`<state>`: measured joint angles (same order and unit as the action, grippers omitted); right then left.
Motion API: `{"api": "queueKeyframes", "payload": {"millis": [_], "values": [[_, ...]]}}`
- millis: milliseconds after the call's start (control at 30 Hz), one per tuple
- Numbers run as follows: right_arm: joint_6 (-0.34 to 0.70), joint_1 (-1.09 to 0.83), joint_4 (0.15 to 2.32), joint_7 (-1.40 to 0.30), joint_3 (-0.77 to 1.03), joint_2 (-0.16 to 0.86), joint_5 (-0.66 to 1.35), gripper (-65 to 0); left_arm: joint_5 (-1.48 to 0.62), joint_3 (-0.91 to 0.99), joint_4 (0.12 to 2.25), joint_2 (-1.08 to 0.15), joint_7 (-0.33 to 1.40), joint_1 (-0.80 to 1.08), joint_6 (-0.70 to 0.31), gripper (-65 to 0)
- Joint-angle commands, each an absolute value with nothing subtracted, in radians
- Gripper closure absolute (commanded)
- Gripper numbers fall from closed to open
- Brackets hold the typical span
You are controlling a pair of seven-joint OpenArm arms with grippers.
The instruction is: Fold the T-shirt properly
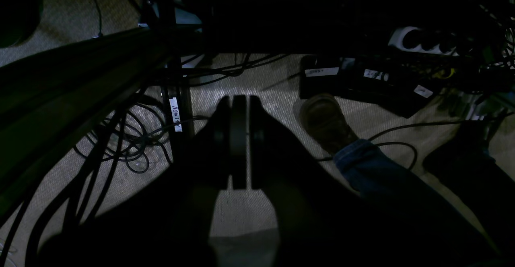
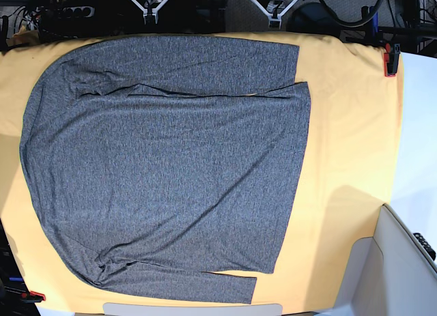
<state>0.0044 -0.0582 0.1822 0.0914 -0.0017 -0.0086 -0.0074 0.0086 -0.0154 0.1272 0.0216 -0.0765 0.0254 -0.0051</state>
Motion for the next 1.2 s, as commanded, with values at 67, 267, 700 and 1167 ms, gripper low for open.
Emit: {"api": "queueKeyframes", "payload": {"millis": [67, 267, 700, 1167], "values": [[0.005, -0.076, 0.22, 0.108, -0.004, -0.007, -0.005, -0.2, 0.007, -0.013, 0.131, 0.022, -0.088, 0.028, -0.008, -0.1], [0.004, -0.159, 0.331, 0.105, -0.005, -0.004, -0.005, -0.2, 0.007, -0.013, 0.28, 0.021, -0.12, 0.122, -0.008, -0.1], [0.004, -0.415, 0.702, 0.105, -0.005, 0.088, -0.005, 0.0, -0.002, -0.008, 0.832, 0.019, 0.041, 0.404, -0.008, 0.0], [0.004, -0.759, 1.265, 0.096, -0.005, 0.229, -0.005, 0.0, -0.004, -0.013, 1.486, -0.004, 0.177, 0.769, -0.01, 0.0]]}}
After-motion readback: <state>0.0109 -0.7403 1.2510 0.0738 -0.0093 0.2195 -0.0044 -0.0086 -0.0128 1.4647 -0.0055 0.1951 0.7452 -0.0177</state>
